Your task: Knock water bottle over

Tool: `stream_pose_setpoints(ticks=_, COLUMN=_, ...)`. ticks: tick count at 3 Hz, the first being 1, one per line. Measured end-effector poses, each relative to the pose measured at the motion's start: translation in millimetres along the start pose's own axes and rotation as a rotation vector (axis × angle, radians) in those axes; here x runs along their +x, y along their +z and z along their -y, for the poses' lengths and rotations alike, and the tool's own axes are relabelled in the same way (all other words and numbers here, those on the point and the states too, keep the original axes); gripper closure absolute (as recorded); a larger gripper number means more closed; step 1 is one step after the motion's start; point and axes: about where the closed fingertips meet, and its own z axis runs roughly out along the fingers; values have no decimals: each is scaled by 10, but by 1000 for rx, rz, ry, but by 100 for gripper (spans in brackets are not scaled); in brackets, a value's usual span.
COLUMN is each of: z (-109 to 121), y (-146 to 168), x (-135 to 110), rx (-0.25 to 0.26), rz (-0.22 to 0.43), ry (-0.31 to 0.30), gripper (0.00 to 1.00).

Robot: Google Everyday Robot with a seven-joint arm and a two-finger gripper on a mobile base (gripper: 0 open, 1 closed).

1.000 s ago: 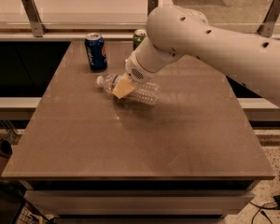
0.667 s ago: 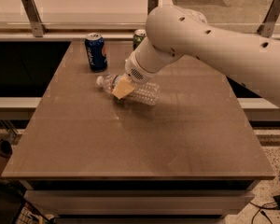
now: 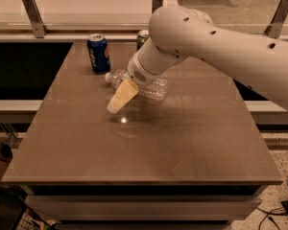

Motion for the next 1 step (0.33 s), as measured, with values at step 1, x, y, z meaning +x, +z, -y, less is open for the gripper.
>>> stream_pose_setpoints(ticks=1, z=0, y=0, x=0, rx=0, rz=0, ry=0, gripper=0)
